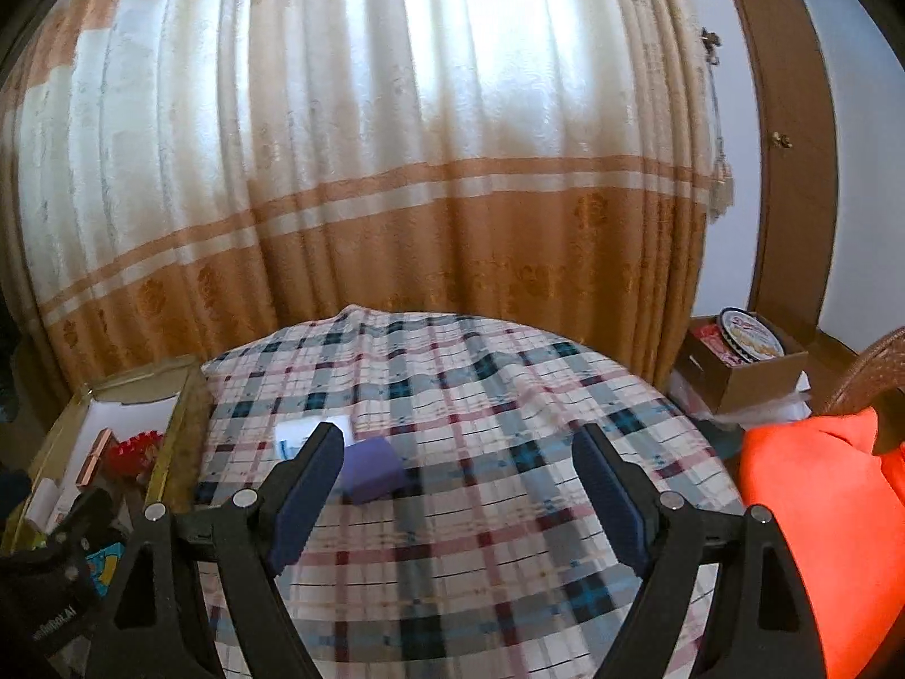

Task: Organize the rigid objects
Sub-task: 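Move both grippers back toward the pill bottle and purple block, then grasp the purple block with the right gripper while the left grasps the white pill bottle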

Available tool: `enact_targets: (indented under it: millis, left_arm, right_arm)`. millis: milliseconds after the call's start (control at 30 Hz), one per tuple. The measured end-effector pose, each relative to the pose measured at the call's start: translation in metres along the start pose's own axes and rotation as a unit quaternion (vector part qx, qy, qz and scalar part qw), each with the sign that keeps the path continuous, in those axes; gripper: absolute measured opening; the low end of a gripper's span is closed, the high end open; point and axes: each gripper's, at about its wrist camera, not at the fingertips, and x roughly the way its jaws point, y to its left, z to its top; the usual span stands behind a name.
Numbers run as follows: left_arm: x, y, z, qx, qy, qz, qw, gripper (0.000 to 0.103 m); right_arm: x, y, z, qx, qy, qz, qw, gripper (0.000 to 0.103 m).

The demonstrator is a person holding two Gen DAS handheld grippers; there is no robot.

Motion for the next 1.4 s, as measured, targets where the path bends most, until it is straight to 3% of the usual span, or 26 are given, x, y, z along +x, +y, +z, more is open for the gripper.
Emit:
enact_targets:
  millis: [167,633,933,1233,1400]
  left_arm:
    - [-0.002,-0.019,-0.003,0.015,-0.002,-0.009,0.9998,0.102]
    - [-0.014,-0.063,-0.007,0.058,-0.014,-0.037,0.9976,0.102]
    - [-0.016,-0.065,-0.011,0.056,0.004,-0.042,0.9975,0.102]
    - [-0.026,-0.080,-0.019,0.067,0.007,-0.037,0.9971,0.099]
    - [-0.008,-0.064,-0.022,0.021,0.060,-0.034,0.9974,0.097]
  right_arm:
    - [-0.002,-0.010,0.001,-0.016,-0.011,-0.028,0.999,0.085]
    - [-0.002,-0.050,-0.005,0.069,0.012,-0.031,0.997,0.085]
    - [0.010,-0.040,-0.004,0.042,0.039,-0.022,0.998,0.085]
    - [0.062,-0.003,-0.002,-0.029,0.143,0.073,0.987,0.085]
    - [0.081,0.018,-0.003,-0.072,0.167,0.097,0.979,0.085]
